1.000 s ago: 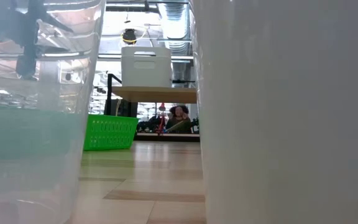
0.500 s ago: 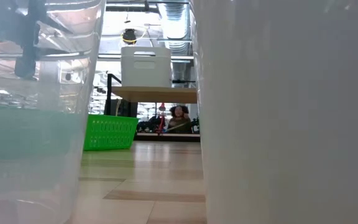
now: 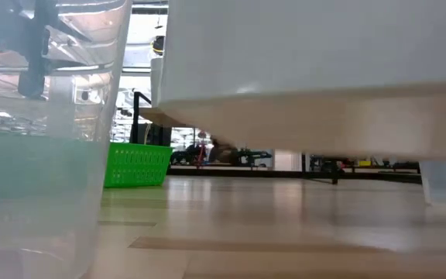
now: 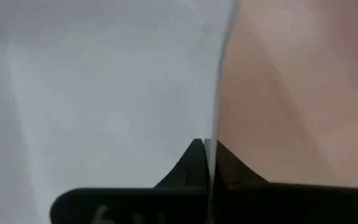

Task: Stack baskets on shelf by color
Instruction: Stack the white bin on the white bin on the shelf

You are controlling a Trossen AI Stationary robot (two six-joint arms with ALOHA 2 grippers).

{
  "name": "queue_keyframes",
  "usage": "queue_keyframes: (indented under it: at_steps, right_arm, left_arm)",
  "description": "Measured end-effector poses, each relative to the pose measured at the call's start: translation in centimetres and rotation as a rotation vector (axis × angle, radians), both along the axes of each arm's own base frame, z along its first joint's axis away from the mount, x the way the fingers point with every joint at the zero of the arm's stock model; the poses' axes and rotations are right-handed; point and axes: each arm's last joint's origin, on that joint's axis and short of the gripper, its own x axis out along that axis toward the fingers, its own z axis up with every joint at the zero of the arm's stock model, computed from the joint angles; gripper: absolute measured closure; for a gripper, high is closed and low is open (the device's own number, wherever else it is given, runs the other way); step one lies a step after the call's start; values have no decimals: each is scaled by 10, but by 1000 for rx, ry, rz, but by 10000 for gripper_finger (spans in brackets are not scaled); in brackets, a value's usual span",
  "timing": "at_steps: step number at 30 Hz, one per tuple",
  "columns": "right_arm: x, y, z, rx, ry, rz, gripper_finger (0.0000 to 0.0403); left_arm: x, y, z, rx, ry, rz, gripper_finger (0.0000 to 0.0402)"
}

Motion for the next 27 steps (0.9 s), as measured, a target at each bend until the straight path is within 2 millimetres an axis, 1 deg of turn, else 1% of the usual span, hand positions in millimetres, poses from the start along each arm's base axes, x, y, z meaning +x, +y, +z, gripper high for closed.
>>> queue_keyframes:
  at_steps: [3,7,10,15,18,20,22,25,27]
  right_arm:
    - [-4,-22,21,-17,-30,-104,399]
    - [-12,-46,56,-10,-151,-199,400]
    - [-17,-62,85,32,-289,-249,400]
    - [-20,-89,132,103,-595,-361,401]
    - [-20,-110,156,133,-787,-422,401]
    - [-17,-126,172,119,-887,-461,401]
    - [-15,-142,188,70,-946,-489,402]
    - [-4,-167,206,5,-1003,-524,402]
    - [4,-184,212,-44,-1011,-544,401]
  left_arm:
    - [0,0,0,1,4,0,216]
    - [0,0,0,0,3,0,216]
    - [0,0,0,1,3,0,216]
    - [0,0,0,0,3,0,216]
    - [0,0,0,0,3,1,216]
    - [0,0,0,1,2,9,216]
    - [0,0,0,-6,-1,10,216]
    - [0,0,-1,-26,-7,12,216]
    - [0,0,-1,-26,-4,13,216]
